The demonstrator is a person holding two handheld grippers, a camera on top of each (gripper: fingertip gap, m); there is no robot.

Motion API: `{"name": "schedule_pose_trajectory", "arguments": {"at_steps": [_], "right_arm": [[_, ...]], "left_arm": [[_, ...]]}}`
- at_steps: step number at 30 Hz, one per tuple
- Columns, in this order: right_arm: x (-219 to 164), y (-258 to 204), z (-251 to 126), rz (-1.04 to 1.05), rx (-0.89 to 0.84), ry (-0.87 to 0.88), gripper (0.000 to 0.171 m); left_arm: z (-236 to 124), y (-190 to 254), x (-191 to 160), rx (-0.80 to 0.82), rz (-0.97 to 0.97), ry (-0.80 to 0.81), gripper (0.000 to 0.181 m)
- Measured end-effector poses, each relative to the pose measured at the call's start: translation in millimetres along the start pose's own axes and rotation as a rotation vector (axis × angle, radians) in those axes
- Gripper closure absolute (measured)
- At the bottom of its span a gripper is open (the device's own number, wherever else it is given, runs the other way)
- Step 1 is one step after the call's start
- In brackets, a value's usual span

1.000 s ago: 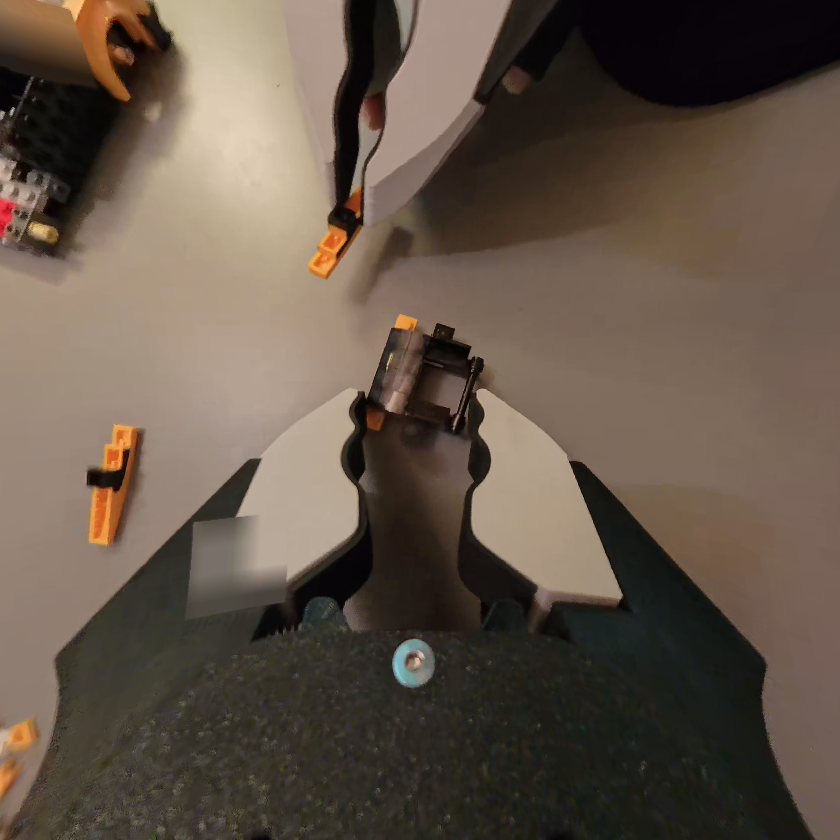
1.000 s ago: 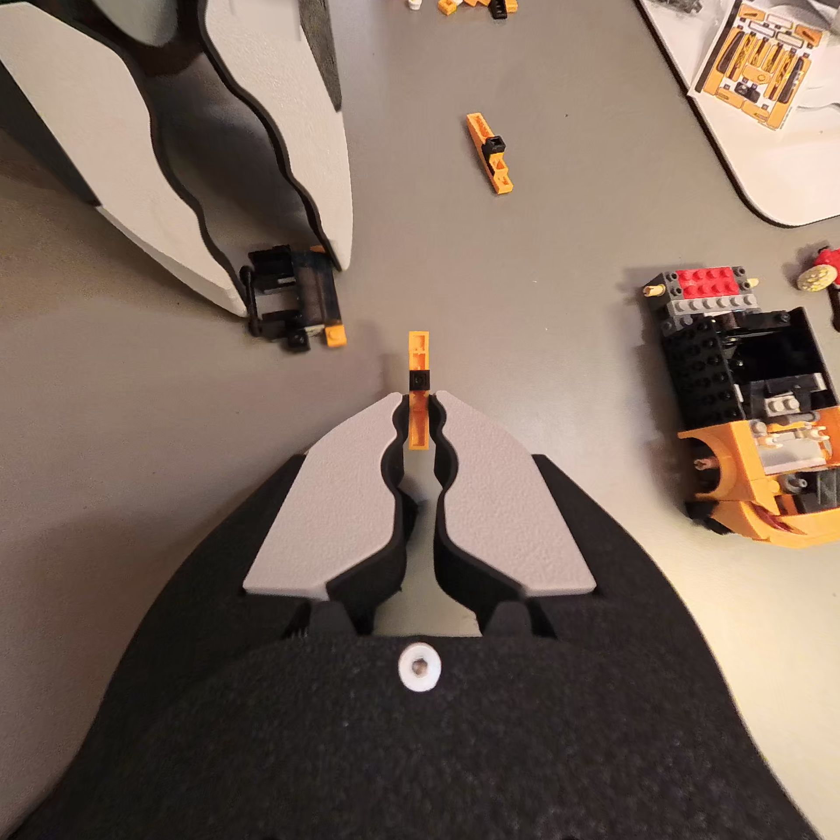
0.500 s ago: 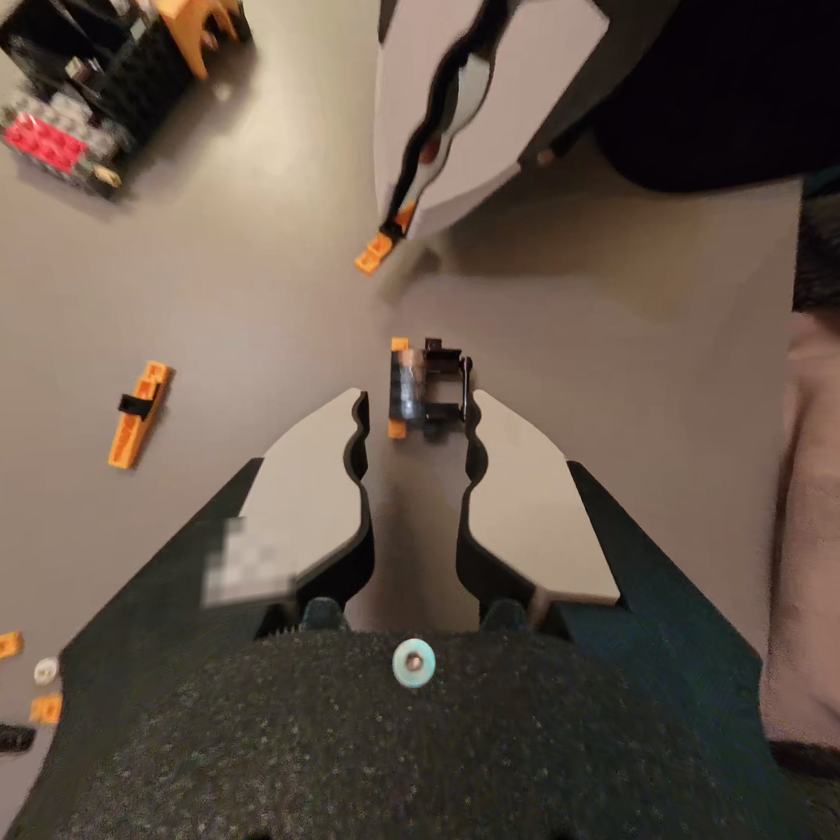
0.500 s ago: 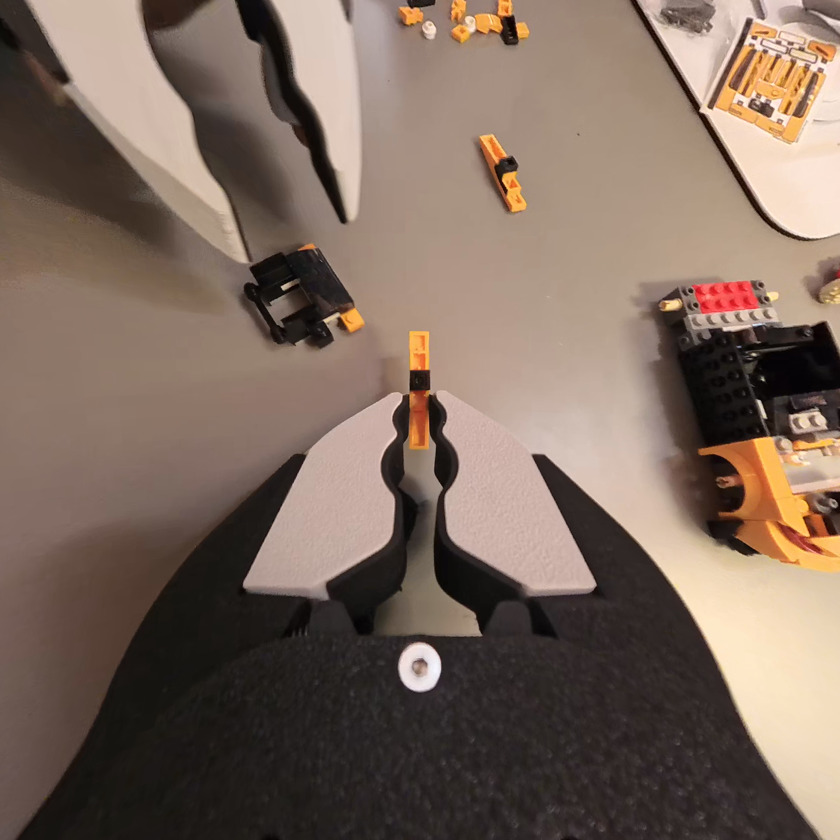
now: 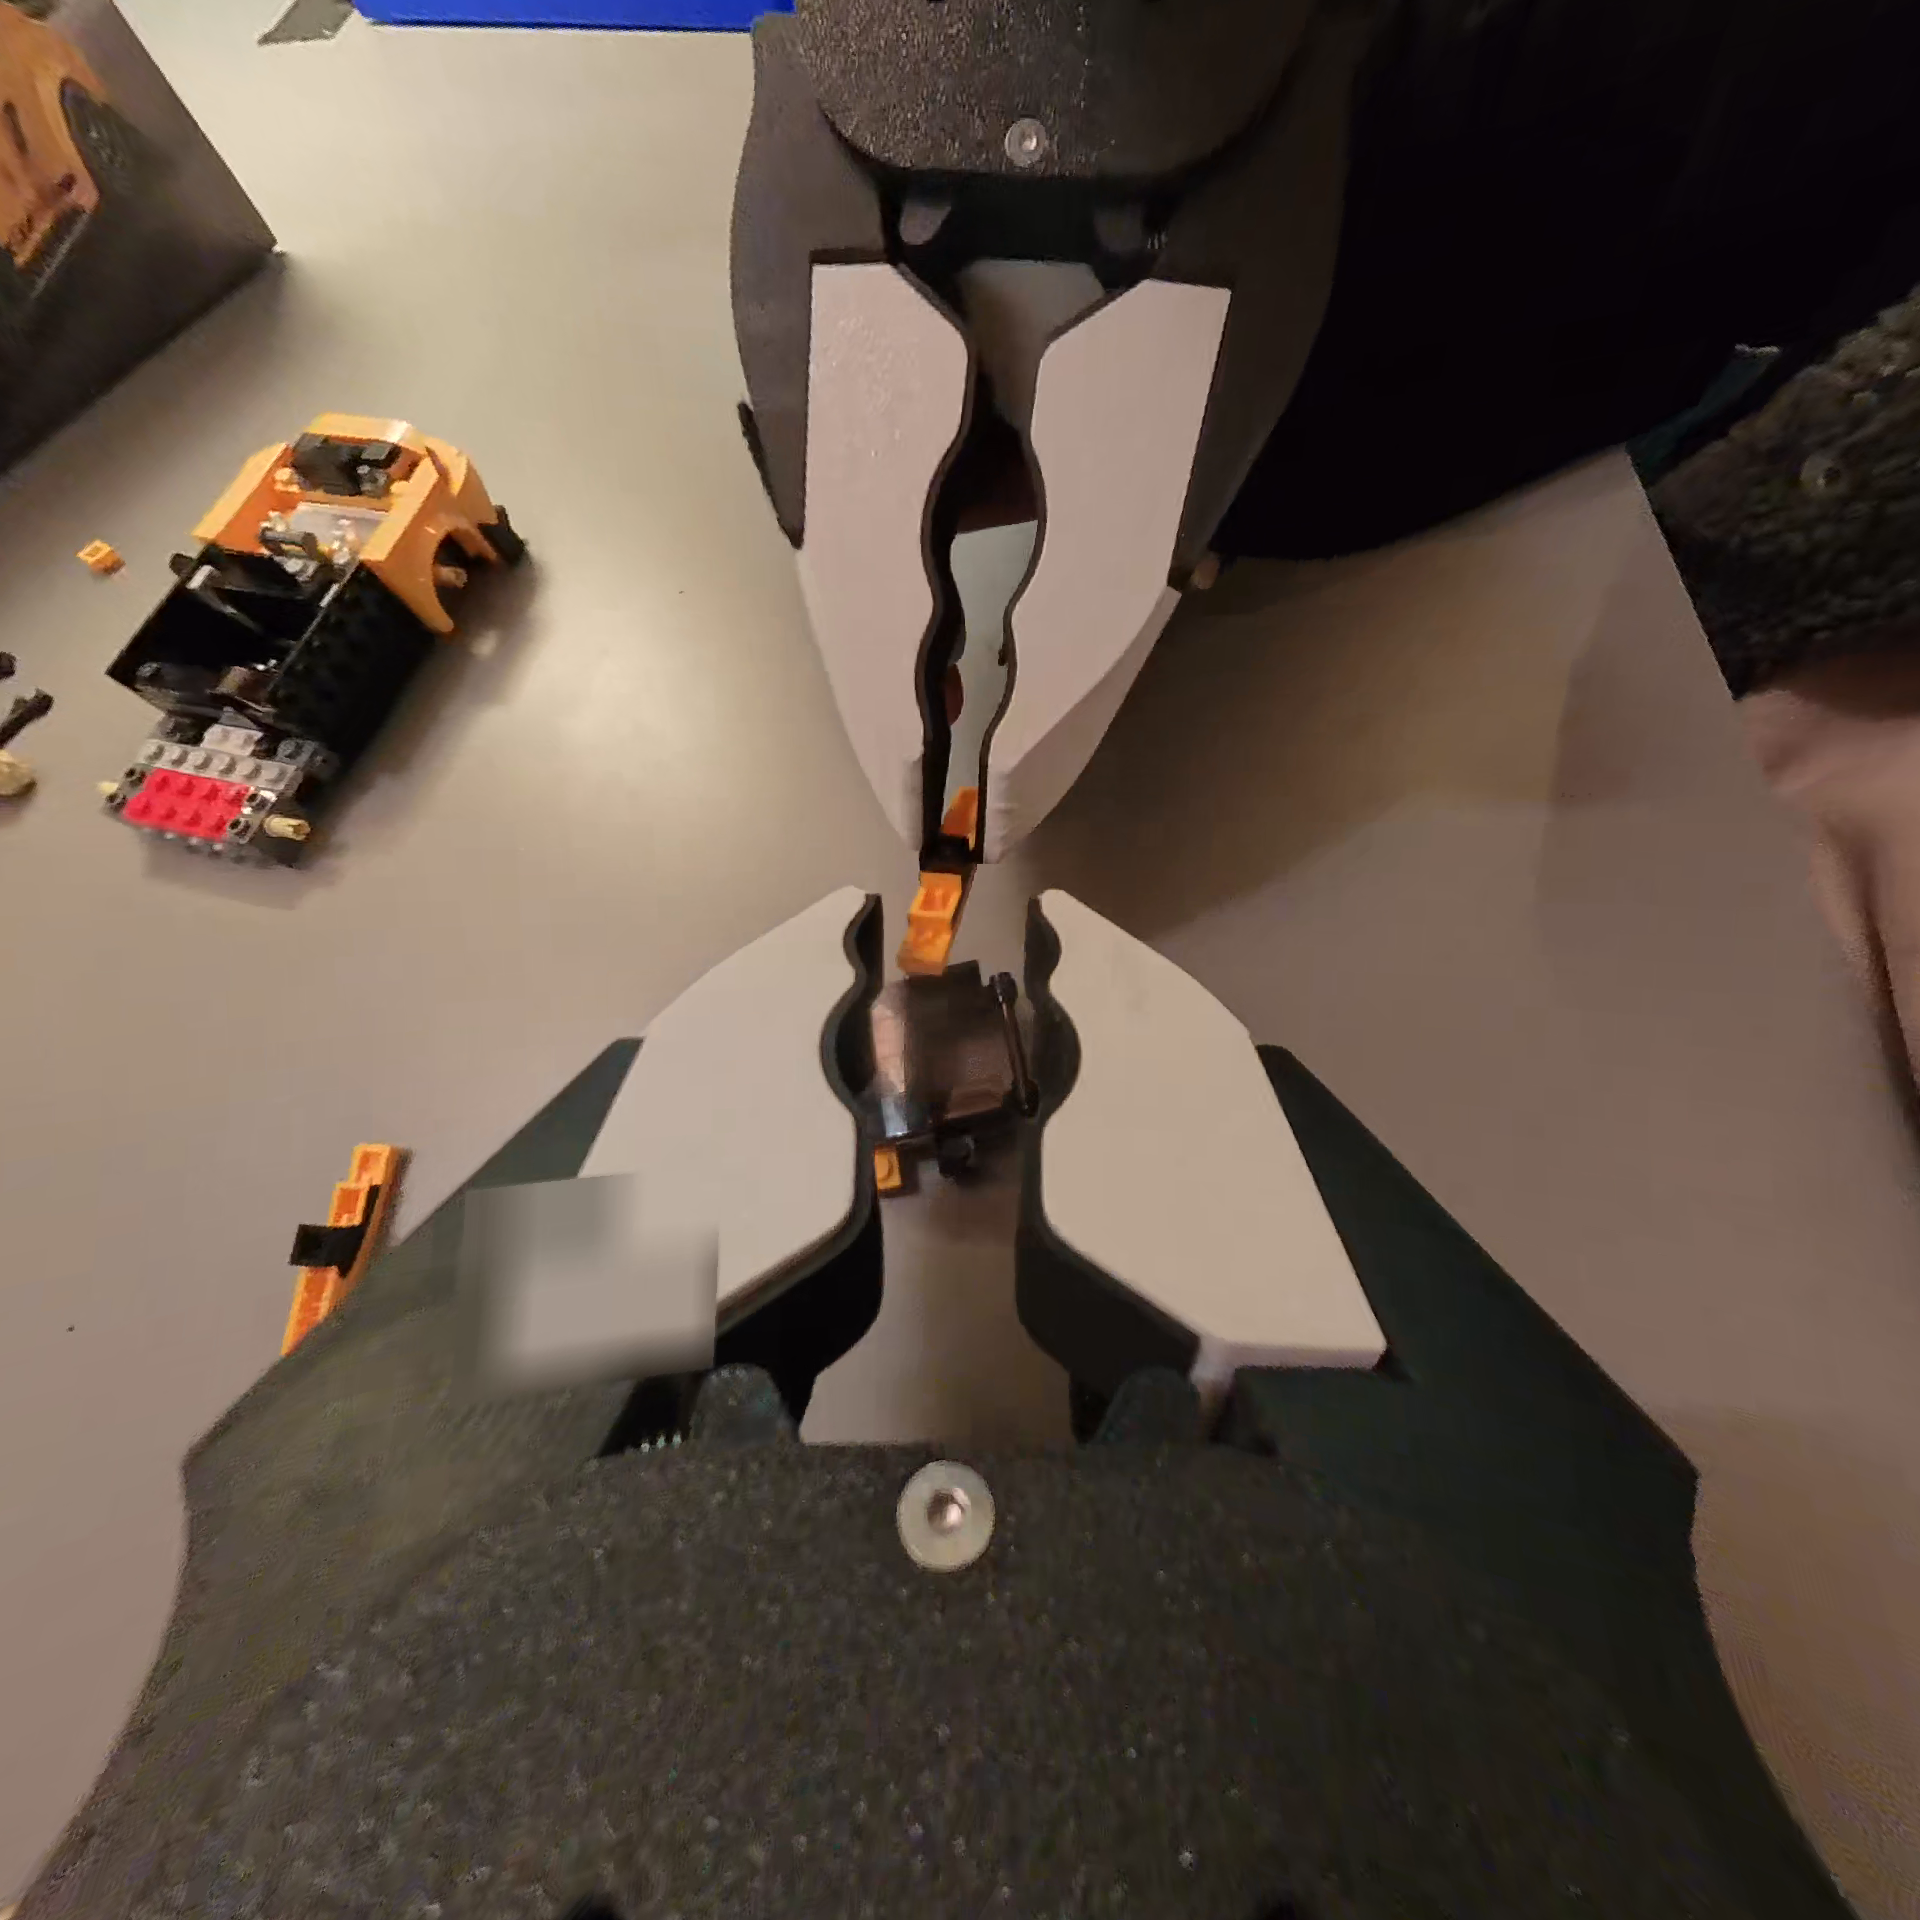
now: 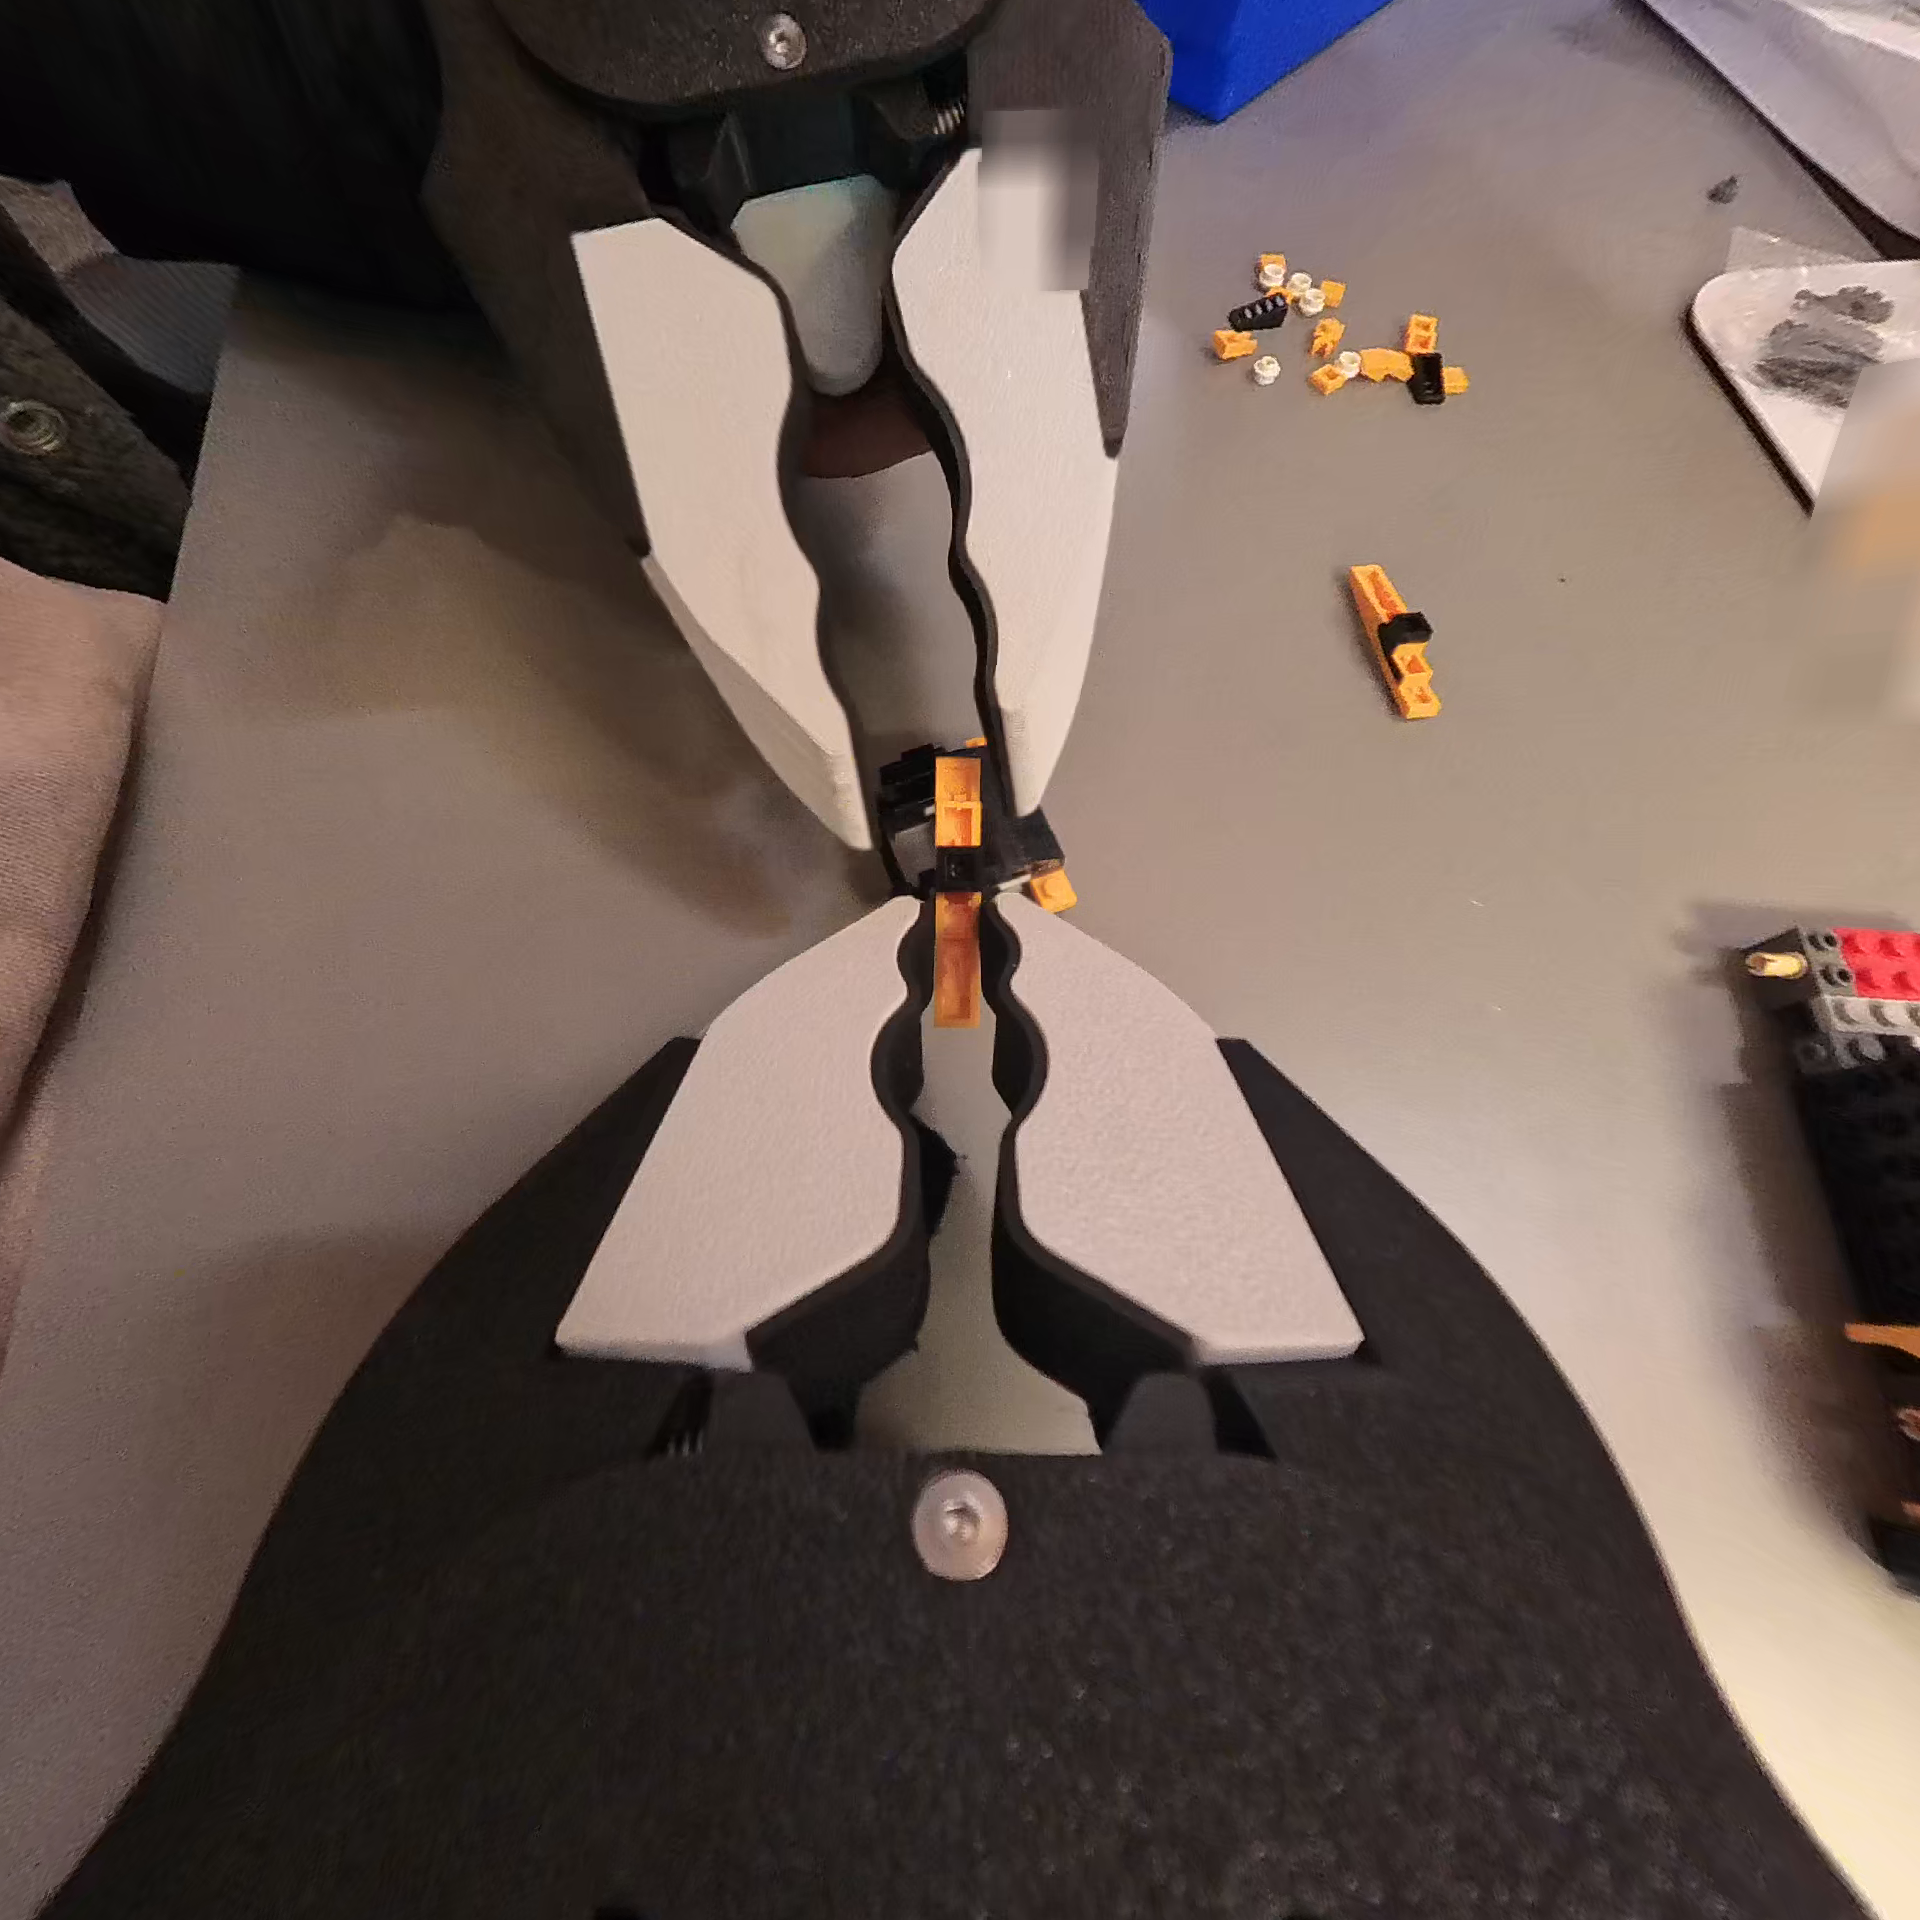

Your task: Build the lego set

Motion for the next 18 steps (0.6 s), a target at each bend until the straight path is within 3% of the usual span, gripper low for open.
{"name": "schedule_pose_trajectory", "arguments": {"at_steps": [4,11,18], "right_arm": [[1,-2,0,-0.001,0.019,0.011,0.163],[3,-1,-2,0.016,0.023,0.044,0.162],[7,8,-10,0.031,-0.052,0.116,0.16]], "left_arm": [[-2,0,0,-0.012,-0.02,0.003,0.173],[-5,-1,1,-0.064,-0.093,0.035,0.174],[-13,-16,1,-0.223,-0.377,0.158,0.174]]}}
Point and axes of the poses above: each gripper's, where its closed fingertips meet, z out along the fingers, x out of its top, y = z × x across the jaws, the point moved 5 cm from there along -z, back along the fingers, and after that the axes turned 12 degrees about -y, right-handed, at the moved point
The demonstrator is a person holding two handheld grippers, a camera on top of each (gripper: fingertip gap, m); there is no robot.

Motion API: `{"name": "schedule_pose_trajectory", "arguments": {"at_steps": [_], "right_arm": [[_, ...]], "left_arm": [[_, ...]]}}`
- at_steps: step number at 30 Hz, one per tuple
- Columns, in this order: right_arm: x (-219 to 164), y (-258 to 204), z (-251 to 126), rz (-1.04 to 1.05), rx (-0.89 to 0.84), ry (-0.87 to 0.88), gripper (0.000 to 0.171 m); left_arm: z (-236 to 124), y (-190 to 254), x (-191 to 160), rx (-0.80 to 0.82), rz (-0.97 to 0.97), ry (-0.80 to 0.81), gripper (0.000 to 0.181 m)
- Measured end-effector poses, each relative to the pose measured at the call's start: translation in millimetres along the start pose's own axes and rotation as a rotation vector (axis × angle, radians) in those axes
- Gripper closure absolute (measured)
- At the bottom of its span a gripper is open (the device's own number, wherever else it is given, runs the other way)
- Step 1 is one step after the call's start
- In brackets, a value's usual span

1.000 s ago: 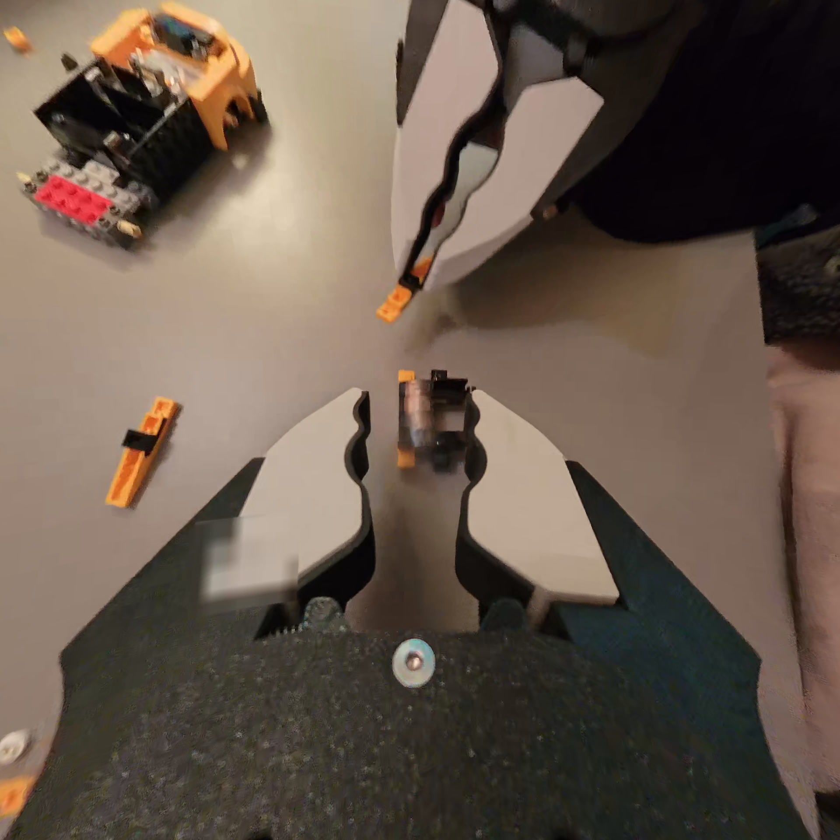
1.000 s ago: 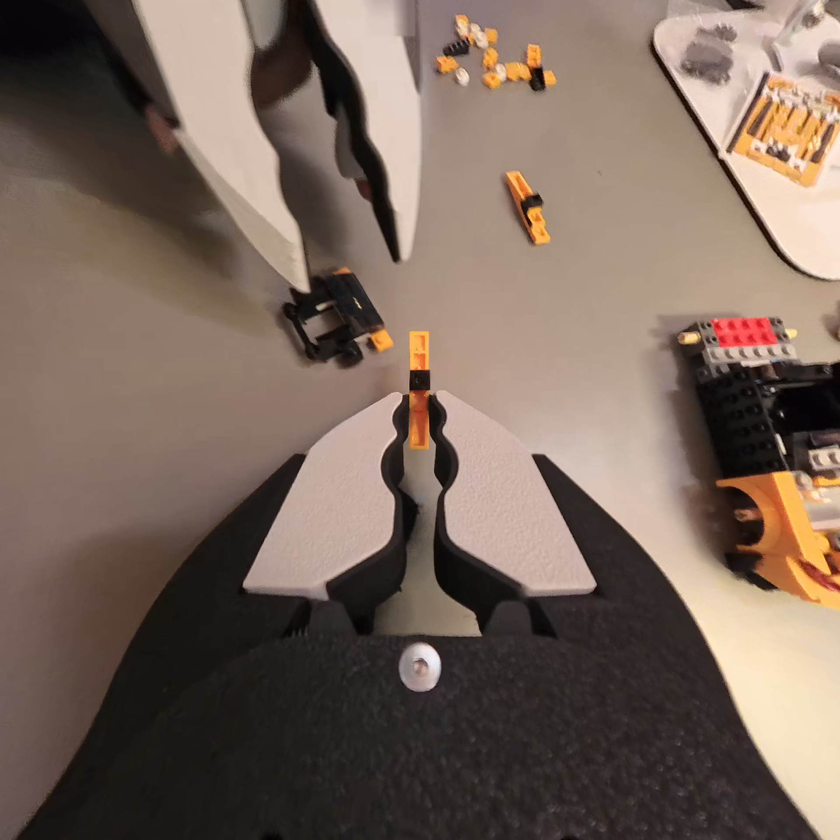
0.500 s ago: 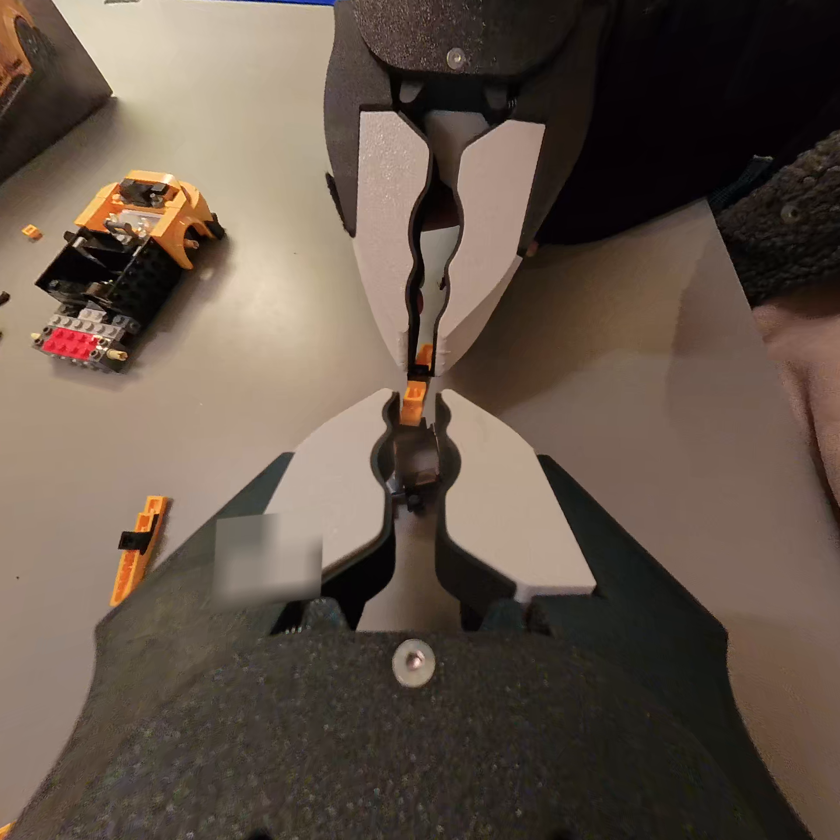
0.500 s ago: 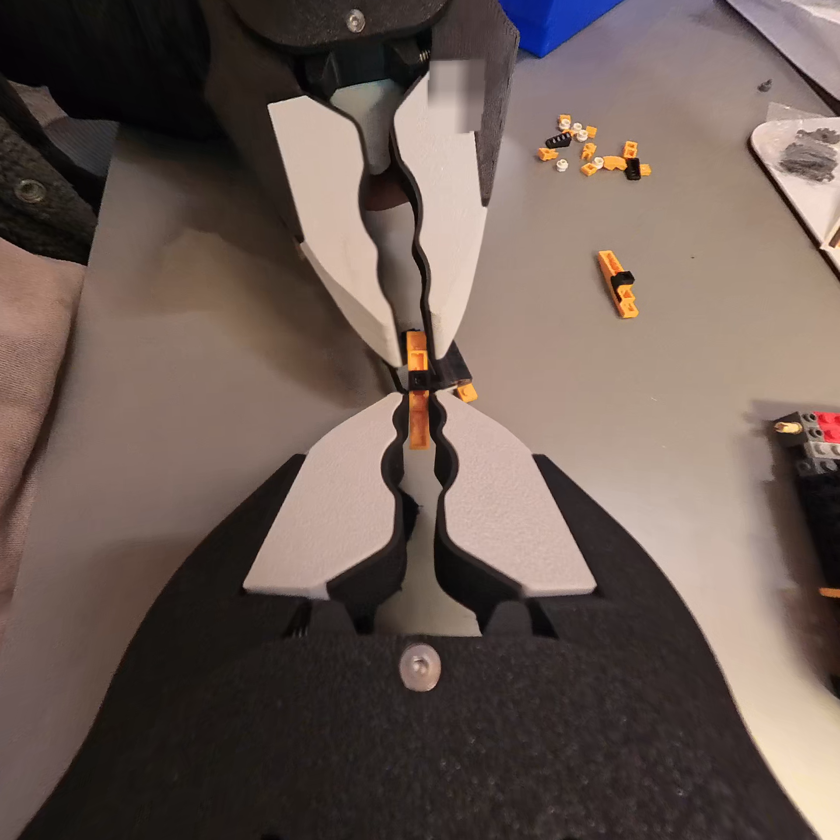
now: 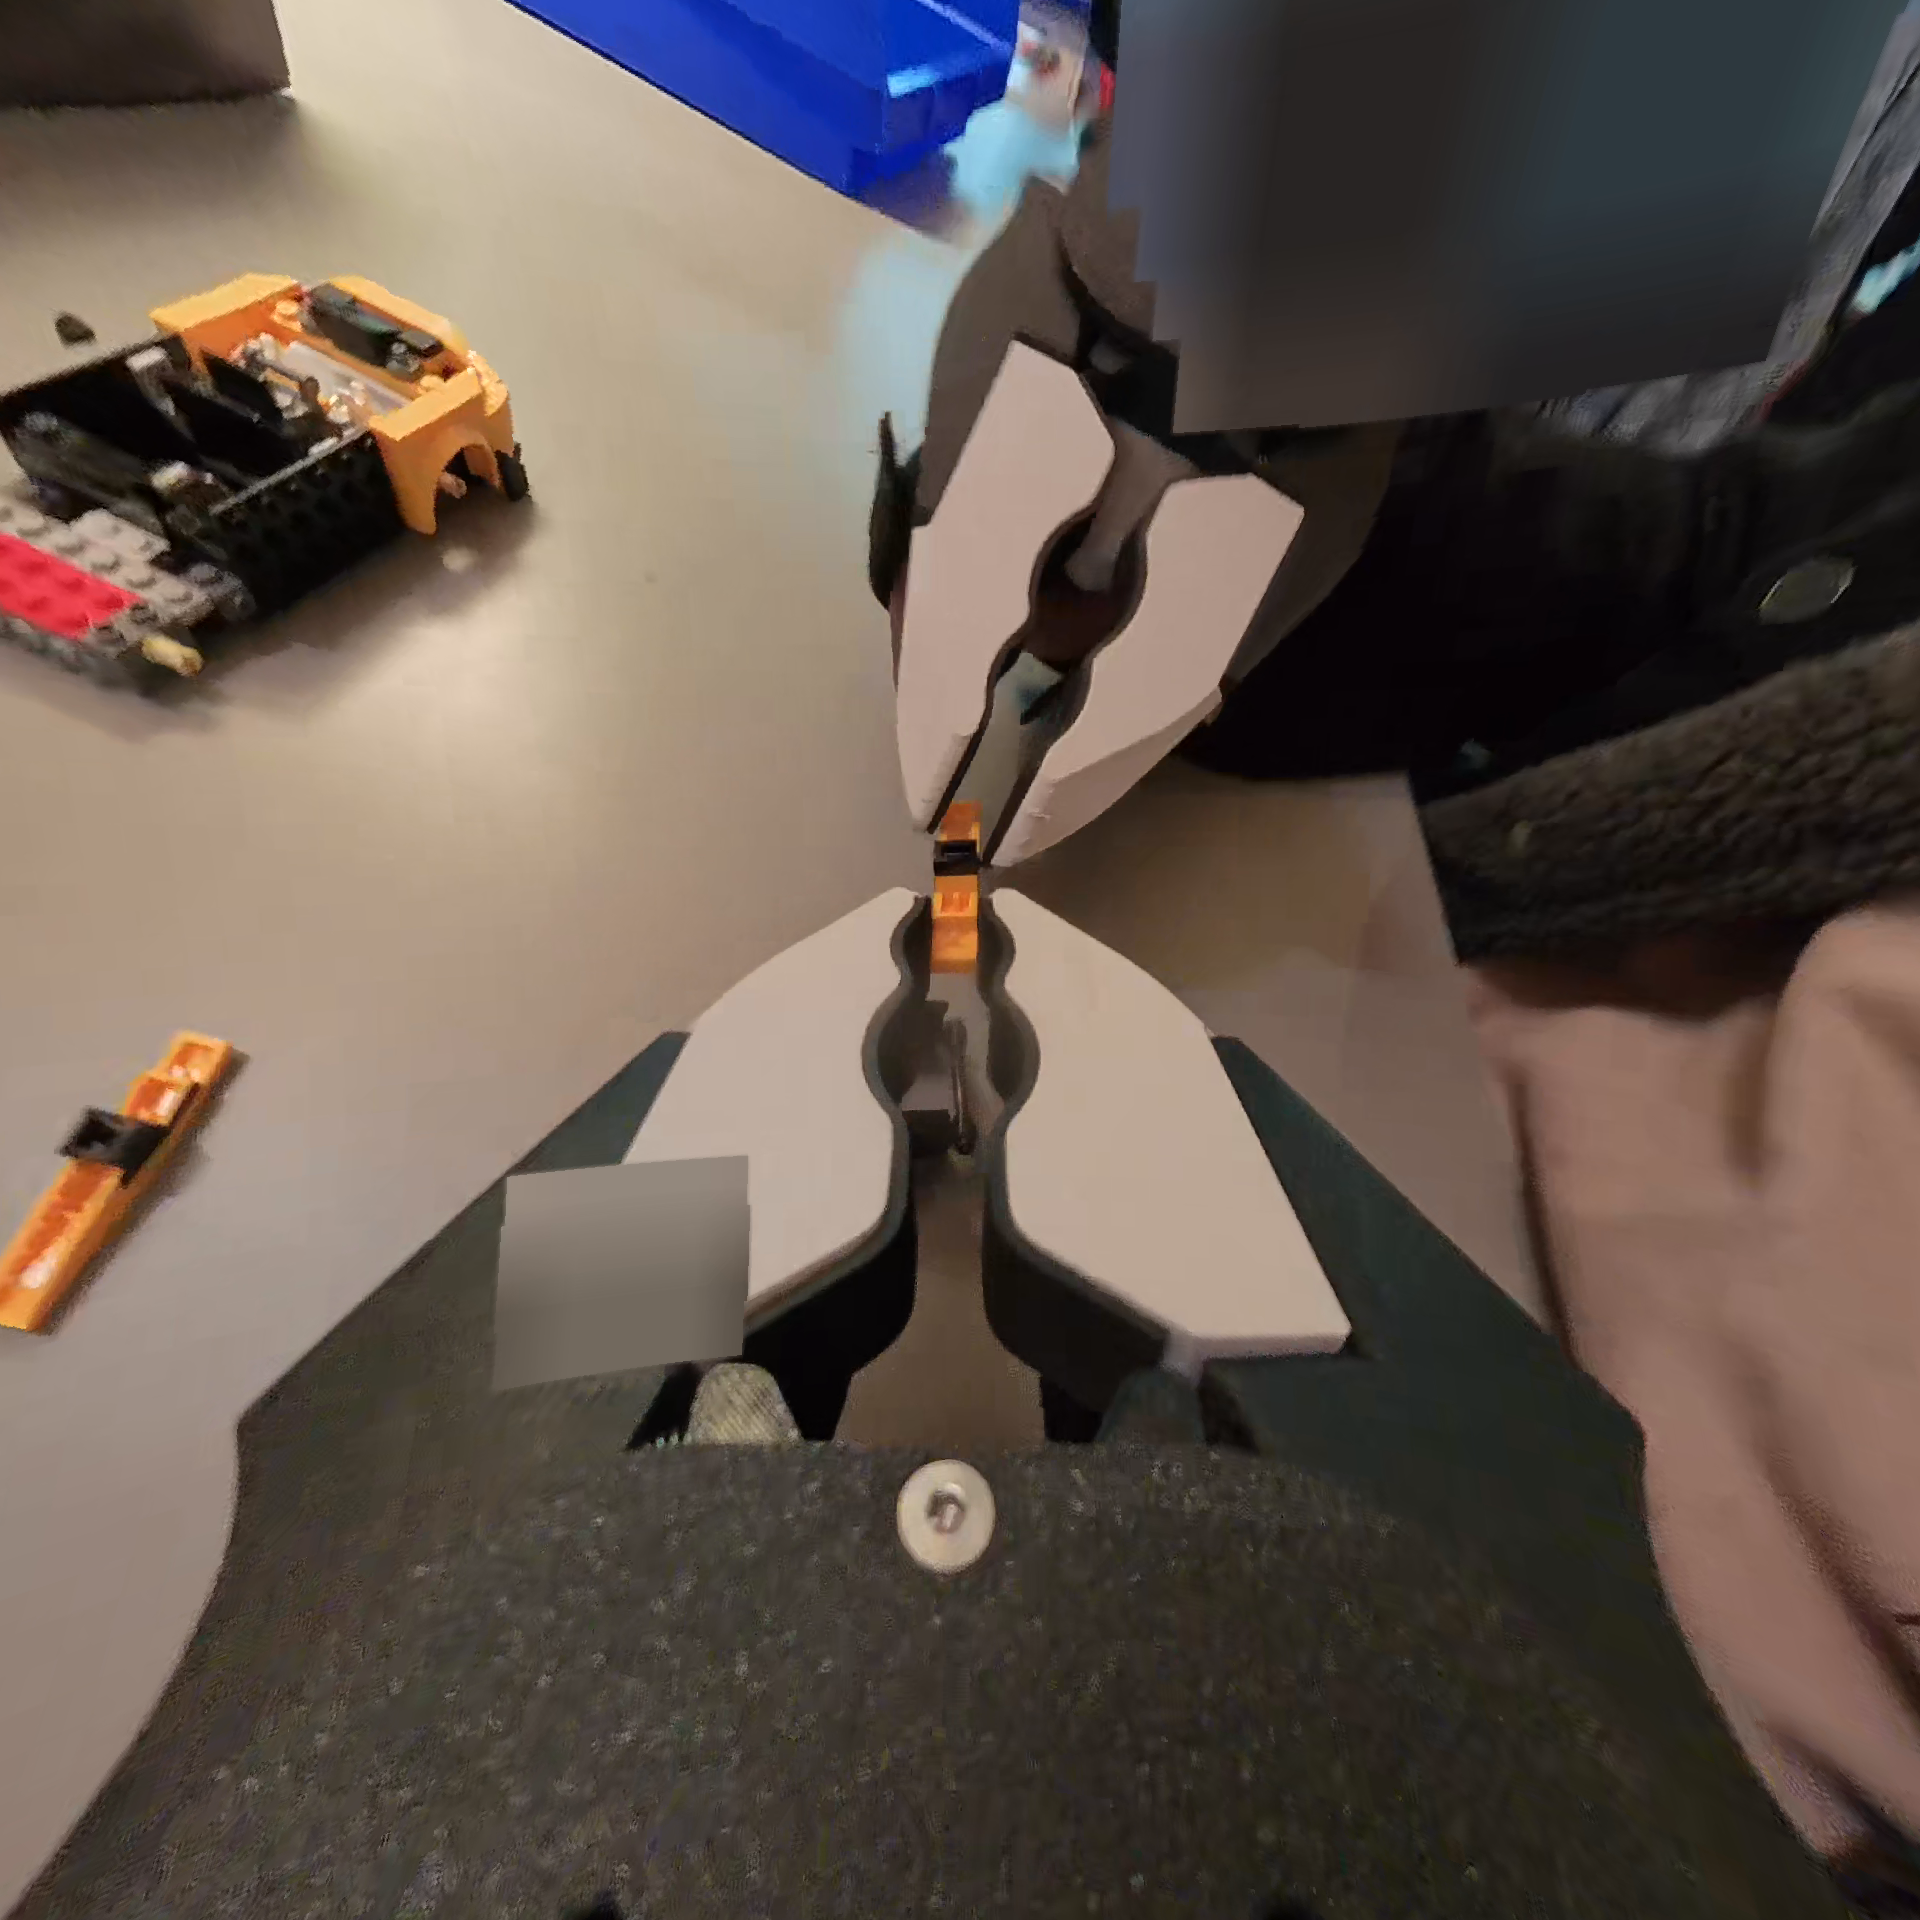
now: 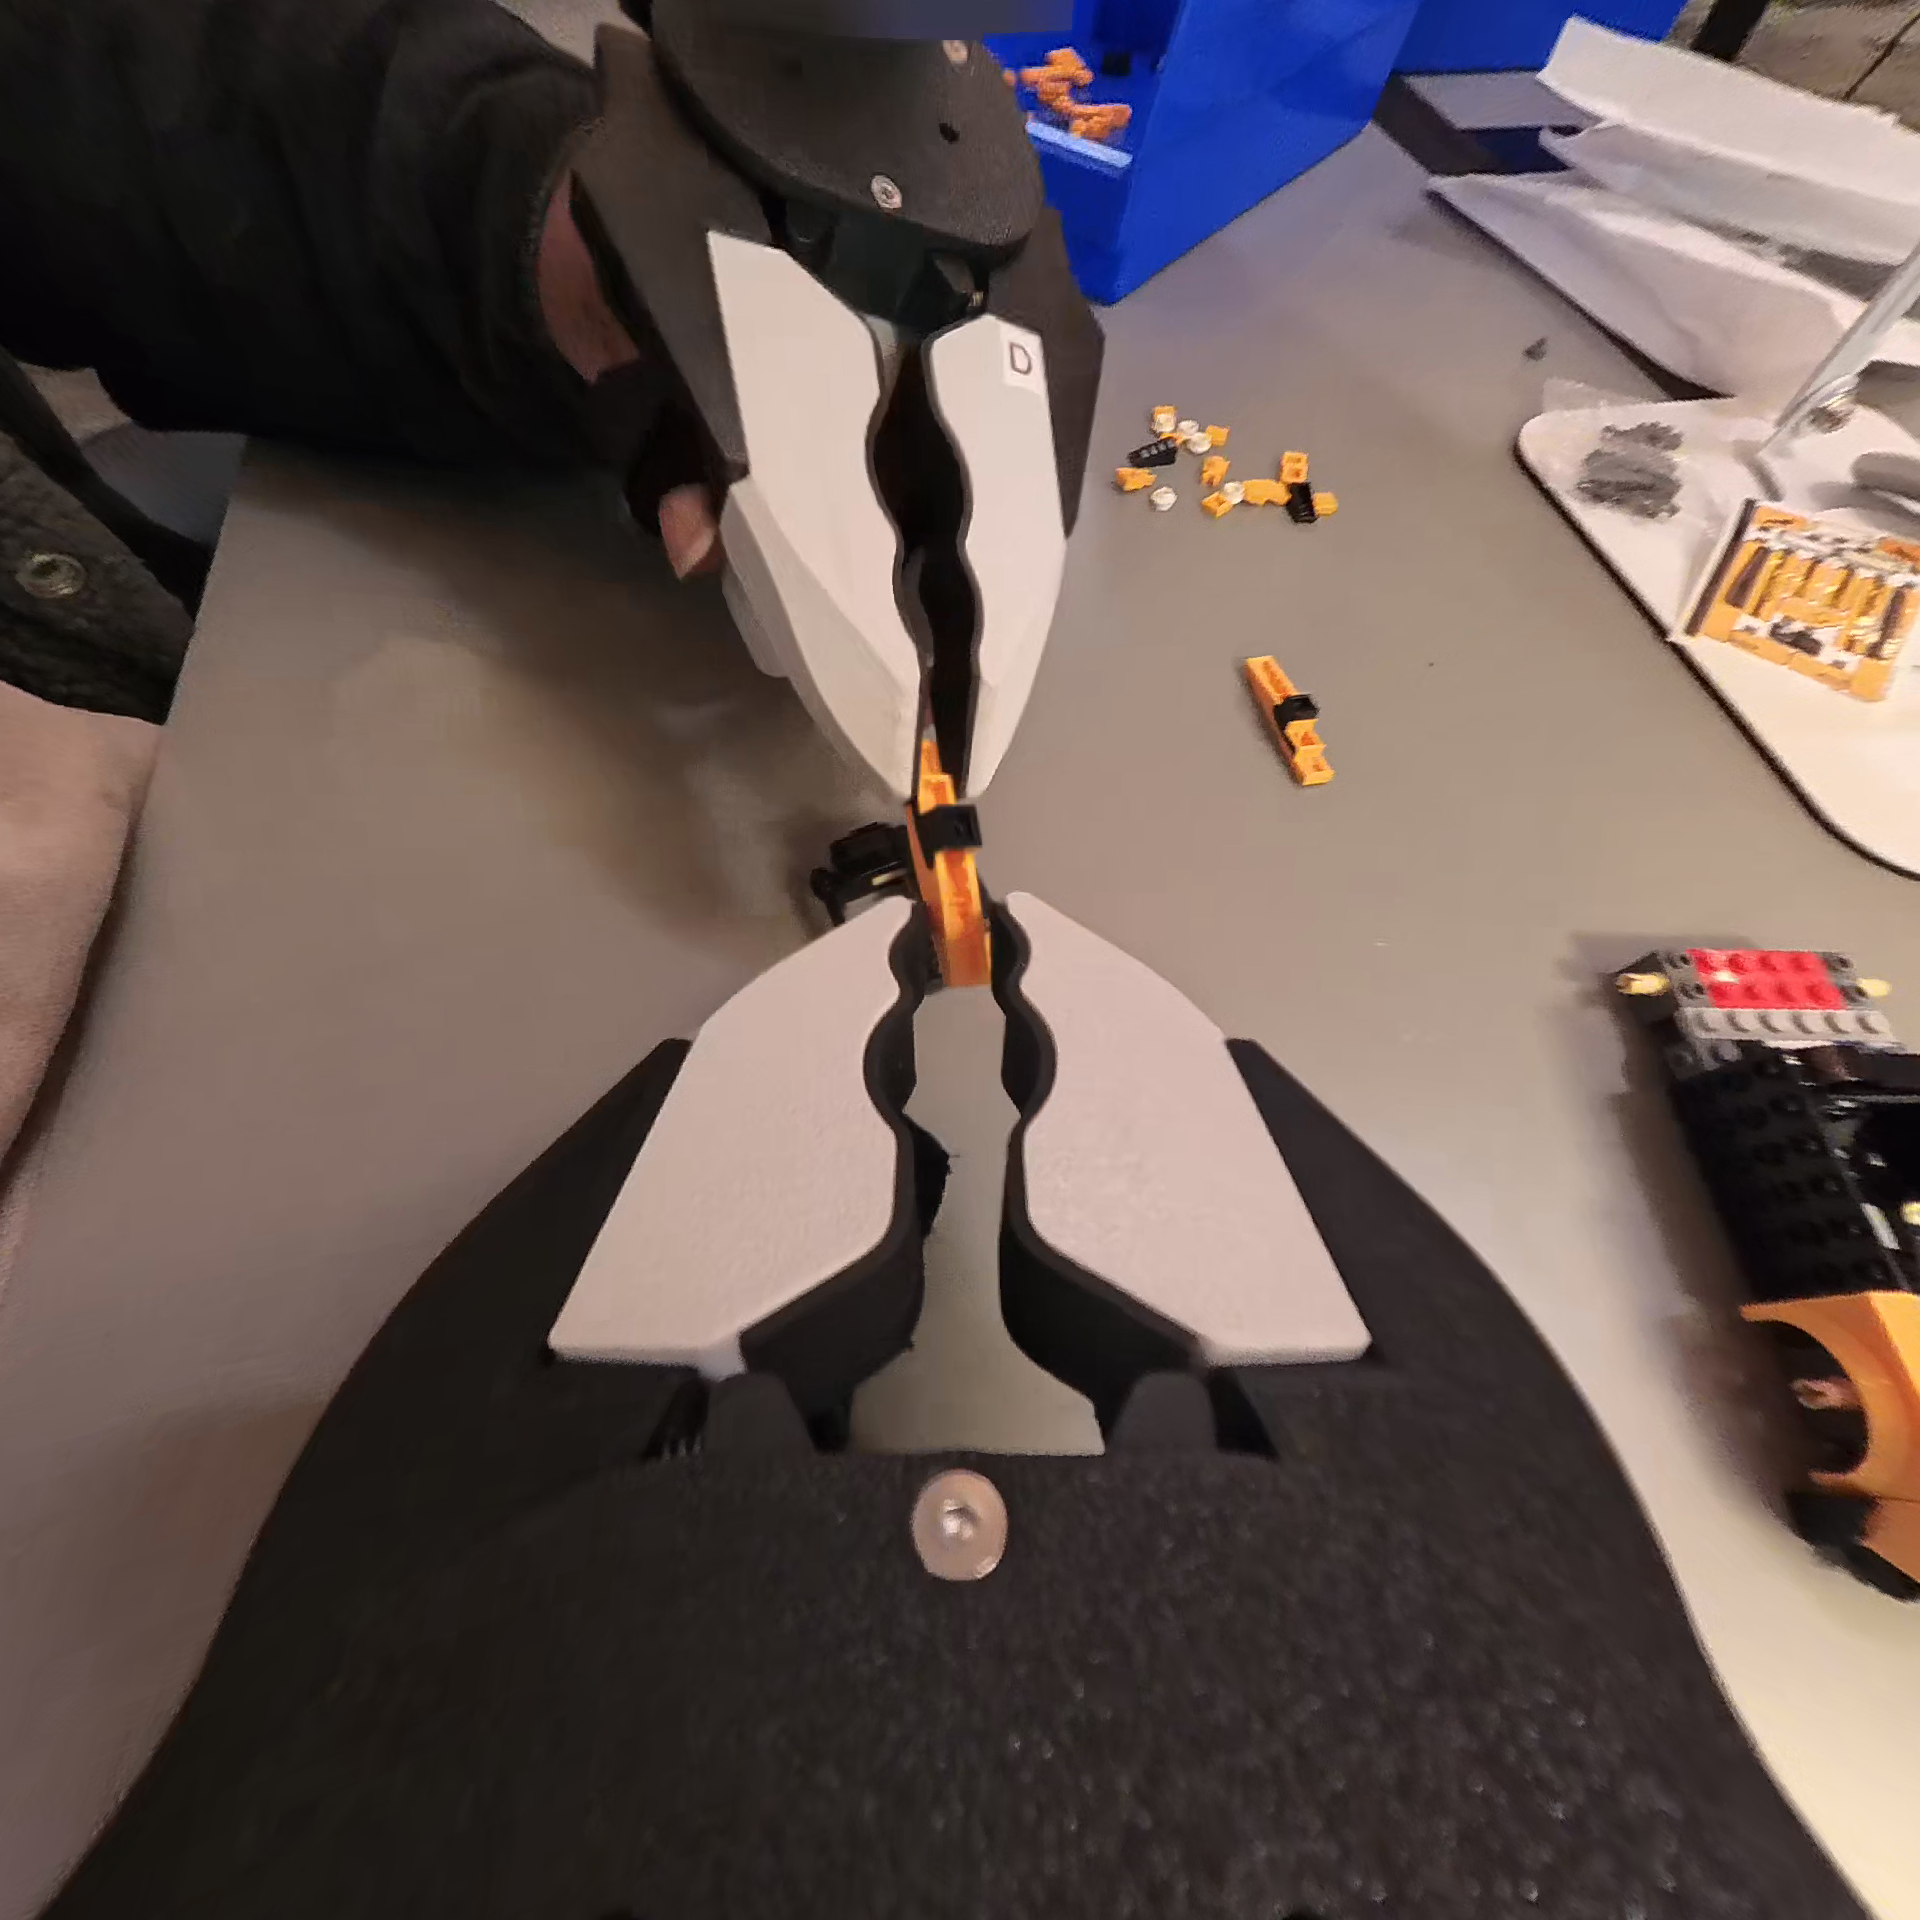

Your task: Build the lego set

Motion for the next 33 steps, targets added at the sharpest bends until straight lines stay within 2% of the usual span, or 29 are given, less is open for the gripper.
{"name": "schedule_pose_trajectory", "arguments": {"at_steps": [3,9,16,27,31,33], "right_arm": [[2,4,-2,-0.053,-0.09,0.017,0.159],[3,2,1,-0.309,-0.332,-0.029,0.149],[6,1,2,-0.479,-0.499,-0.065,0.149],[6,-11,12,-0.649,-0.568,-0.115,0.161],[8,-7,7,-0.42,-0.402,-0.039,0.162],[9,-5,0,-0.267,-0.256,0.015,0.162]], "left_arm": [[-5,-7,2,-0.086,-0.153,0.063,0.174],[-8,-19,0,-0.242,-0.43,0.142,0.174],[-3,-20,-5,-0.366,-0.603,0.147,0.174],[2,-19,-7,-0.403,-0.693,0.14,0.174],[-1,-18,-4,-0.391,-0.627,0.148,0.173],[-7,-15,0,-0.371,-0.521,0.142,0.161]]}}
Point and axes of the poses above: each gripper's, where its closed fingertips meet, z out along the fingers, x out of its top, y = z × x across the jaws, the point moved 5 cm from there along -z, back along the fingers, and after that the axes turned 12 degrees about -y, right-handed, at the moved point
